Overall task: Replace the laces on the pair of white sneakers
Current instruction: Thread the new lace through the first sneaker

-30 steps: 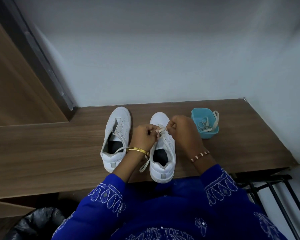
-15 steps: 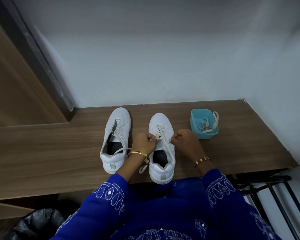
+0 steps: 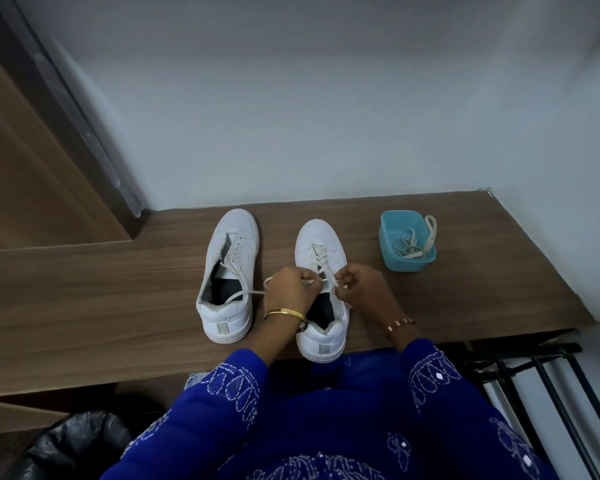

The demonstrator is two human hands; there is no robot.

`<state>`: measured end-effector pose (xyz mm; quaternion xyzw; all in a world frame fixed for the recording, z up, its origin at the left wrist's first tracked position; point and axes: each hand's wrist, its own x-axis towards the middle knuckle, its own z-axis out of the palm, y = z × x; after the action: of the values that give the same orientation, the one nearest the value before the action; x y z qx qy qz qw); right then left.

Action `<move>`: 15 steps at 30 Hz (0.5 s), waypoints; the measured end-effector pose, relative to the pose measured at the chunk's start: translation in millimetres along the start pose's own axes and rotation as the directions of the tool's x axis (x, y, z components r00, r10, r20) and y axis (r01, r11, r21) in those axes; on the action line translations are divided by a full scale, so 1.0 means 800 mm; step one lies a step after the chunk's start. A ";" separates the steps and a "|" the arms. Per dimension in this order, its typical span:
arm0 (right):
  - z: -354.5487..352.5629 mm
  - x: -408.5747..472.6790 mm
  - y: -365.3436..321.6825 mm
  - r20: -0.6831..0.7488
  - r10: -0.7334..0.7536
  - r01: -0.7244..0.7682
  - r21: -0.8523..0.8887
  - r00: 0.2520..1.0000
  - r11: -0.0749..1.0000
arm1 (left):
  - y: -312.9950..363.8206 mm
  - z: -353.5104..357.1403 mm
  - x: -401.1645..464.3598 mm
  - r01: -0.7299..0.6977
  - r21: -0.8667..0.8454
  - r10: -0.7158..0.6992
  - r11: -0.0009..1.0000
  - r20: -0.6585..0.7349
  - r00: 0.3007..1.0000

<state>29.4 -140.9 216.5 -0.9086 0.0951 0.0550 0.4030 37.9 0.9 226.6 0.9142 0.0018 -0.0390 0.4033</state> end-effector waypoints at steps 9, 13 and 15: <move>0.005 -0.003 0.007 -0.042 -0.063 0.062 -0.022 0.997 0.998 | 0.004 0.020 0.001 -0.056 0.165 0.069 0.985 -0.072 0.995; 0.005 -0.006 0.009 -0.042 -0.085 0.085 -0.004 0.996 0.996 | 0.003 0.028 0.008 0.023 -0.067 -0.027 0.998 -0.069 0.997; 0.006 -0.006 0.011 -0.046 -0.090 0.090 0.003 0.995 0.996 | 0.003 0.029 0.011 0.073 -0.226 -0.080 0.971 -0.022 0.997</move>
<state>22.6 -142.9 208.0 -0.9120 0.0634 0.0155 0.4050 44.9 -18.2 212.2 0.8624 0.0477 -0.0398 0.5023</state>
